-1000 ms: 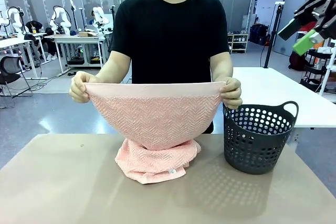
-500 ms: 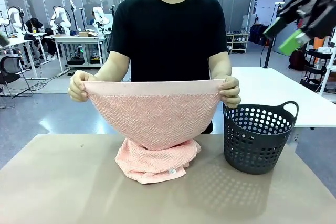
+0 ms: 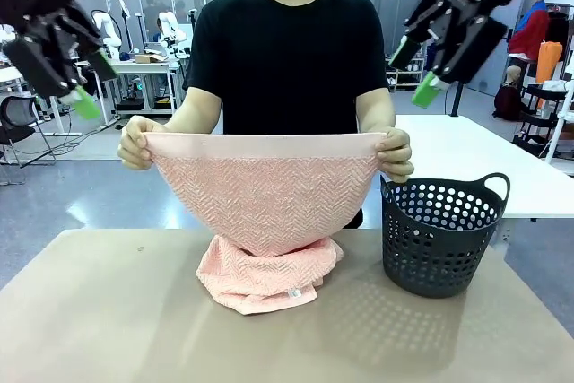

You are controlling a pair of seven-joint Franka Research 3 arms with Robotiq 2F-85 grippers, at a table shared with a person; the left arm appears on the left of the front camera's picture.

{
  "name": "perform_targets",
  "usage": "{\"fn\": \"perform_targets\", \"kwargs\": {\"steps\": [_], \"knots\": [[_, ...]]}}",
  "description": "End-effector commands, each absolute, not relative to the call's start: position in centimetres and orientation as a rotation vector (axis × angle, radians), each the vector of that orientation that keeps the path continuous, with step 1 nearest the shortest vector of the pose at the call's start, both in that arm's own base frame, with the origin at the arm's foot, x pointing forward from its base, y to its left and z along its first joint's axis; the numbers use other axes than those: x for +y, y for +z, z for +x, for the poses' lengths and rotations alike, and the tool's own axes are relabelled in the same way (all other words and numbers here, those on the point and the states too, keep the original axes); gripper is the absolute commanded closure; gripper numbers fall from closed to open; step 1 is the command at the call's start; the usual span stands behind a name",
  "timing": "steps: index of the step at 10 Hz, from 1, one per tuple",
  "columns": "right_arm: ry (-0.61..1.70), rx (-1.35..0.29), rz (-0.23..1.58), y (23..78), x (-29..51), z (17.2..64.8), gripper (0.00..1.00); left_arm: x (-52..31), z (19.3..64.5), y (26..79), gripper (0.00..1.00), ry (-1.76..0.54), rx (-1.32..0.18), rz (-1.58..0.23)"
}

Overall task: Fold the towel.
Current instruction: Grab the top end of the 100 cm Hotel Towel extended by the human.

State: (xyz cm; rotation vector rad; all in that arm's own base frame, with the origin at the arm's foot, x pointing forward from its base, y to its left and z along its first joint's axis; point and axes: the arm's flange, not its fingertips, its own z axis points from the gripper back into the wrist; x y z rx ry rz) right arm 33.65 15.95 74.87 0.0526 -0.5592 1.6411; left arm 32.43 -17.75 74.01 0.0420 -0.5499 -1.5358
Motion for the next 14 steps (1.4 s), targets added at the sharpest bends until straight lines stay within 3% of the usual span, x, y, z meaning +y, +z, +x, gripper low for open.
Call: {"fn": "perform_targets", "kwargs": {"steps": [1,2,6,10,14], "knots": [[1.62,-0.54,-0.041,74.3,16.8,35.1,0.0,-19.1,34.0,74.0,0.0,-1.524,-0.517,0.112],[1.587,-0.526,-0.133,74.0,17.6,35.8,0.0,-20.2,34.7,73.6,0.0,-1.518,-0.506,0.113],[1.611,-0.534,-0.115,72.6,20.4,37.9,0.0,-23.6,38.7,72.9,0.0,-1.564,-0.497,0.128],[1.561,-0.502,-0.156,69.0,22.4,40.2,0.0,-25.9,41.7,70.0,0.0,-1.593,-0.45,0.153],[1.57,-0.446,-0.086,65.2,23.1,42.3,0.0,-25.8,44.1,66.5,0.0,-1.586,-0.398,0.092]]}}
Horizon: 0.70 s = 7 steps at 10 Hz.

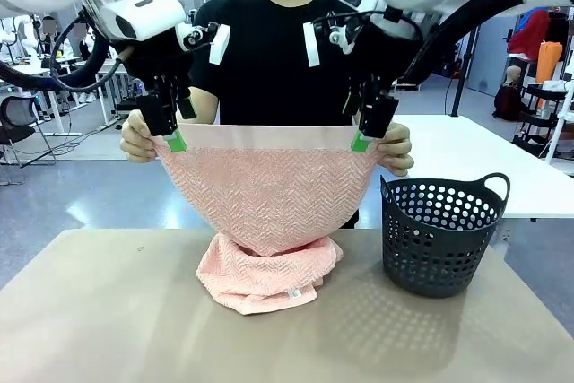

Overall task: Fold the towel.
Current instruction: Grab the top end of the 100 cm Hotel Towel extended by the human.

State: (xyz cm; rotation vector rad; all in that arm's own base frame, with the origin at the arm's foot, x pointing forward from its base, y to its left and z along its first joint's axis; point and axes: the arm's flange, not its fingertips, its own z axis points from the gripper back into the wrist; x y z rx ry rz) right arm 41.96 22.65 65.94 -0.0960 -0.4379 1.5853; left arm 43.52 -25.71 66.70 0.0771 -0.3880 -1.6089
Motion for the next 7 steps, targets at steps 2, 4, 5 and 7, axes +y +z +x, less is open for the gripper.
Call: {"fn": "perform_targets", "kwargs": {"steps": [2,4,5,7], "knots": [[1.555,-0.417,-0.097,63.7,23.6,43.1,0.0,-25.3,45.4,65.1,0.0,-1.587,-0.381,0.064],[1.557,-0.432,-0.107,62.2,24.2,43.8,0.0,-25.0,46.4,63.3,0.0,-1.583,-0.359,0.088],[1.562,-0.429,-0.104,61.6,24.6,44.3,0.0,-25.0,46.7,62.9,0.0,-1.587,-0.355,0.056],[1.564,-0.407,-0.114,61.0,25.4,44.9,0.0,-24.8,46.9,62.4,0.0,-1.58,-0.342,0.036]]}}
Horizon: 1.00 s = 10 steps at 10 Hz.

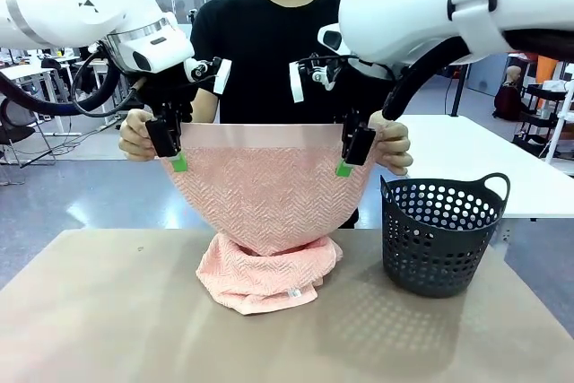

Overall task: Fold the towel.
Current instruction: Grab the top end of the 100 cm Hotel Towel extended by the human.

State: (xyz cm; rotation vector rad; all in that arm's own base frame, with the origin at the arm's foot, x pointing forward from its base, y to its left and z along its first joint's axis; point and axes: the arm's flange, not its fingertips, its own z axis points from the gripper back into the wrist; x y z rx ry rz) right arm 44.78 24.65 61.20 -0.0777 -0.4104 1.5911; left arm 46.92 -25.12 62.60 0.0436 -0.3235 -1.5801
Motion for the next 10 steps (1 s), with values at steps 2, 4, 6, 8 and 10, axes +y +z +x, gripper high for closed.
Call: {"fn": "perform_targets", "kwargs": {"steps": [2,4,6,8,10], "knots": [[1.549,-0.408,-0.139,61.0,25.4,45.4,0.47,-24.6,47.2,62.5,0.59,-1.573,-0.353,0.024],[1.543,-0.408,-0.126,61.1,25.5,45.5,1.0,-24.6,47.1,62.5,1.0,-1.585,-0.34,0.024],[1.515,-0.374,-0.114,60.9,25.4,45.9,1.0,-24.7,46.9,62.7,1.0,-1.595,-0.334,0.037],[1.511,-0.365,-0.106,61.0,25.5,46.1,0.98,-24.6,47.0,63.0,1.0,-1.594,-0.334,0.037],[1.515,-0.363,-0.107,61.0,25.7,46.2,1.0,-24.5,47.2,62.9,1.0,-1.595,-0.326,0.032]]}}
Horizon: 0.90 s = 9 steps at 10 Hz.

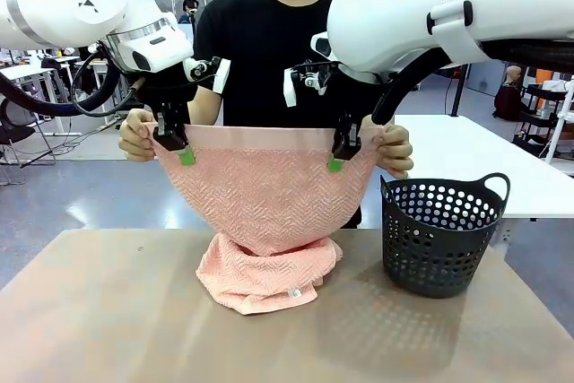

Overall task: Fold the towel.
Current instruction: Grab the top end of the 100 cm Hotel Towel extended by the human, then release the end of the 100 cm Hotel Towel you were holding and grab the top end of the folded side.

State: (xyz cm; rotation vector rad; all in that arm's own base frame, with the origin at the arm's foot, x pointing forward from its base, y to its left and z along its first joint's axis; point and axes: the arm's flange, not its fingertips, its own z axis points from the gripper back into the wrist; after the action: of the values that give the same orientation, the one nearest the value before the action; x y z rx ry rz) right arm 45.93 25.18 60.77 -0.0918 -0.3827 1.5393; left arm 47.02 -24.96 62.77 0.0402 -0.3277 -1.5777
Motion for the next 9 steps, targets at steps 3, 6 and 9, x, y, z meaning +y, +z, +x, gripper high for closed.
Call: {"fn": "perform_targets", "kwargs": {"steps": [3,6,9], "knots": [[1.496,-0.367,-0.085,60.9,25.3,46.5,1.0,-24.0,47.4,63.3,1.0,-1.564,-0.351,0.018],[1.539,-0.38,-0.09,60.9,25.2,46.0,1.0,-24.7,47.1,62.9,1.0,-1.572,-0.331,0.039],[1.539,-0.38,-0.09,60.9,25.2,46.0,1.0,-24.7,47.1,62.9,1.0,-1.572,-0.331,0.039]]}}
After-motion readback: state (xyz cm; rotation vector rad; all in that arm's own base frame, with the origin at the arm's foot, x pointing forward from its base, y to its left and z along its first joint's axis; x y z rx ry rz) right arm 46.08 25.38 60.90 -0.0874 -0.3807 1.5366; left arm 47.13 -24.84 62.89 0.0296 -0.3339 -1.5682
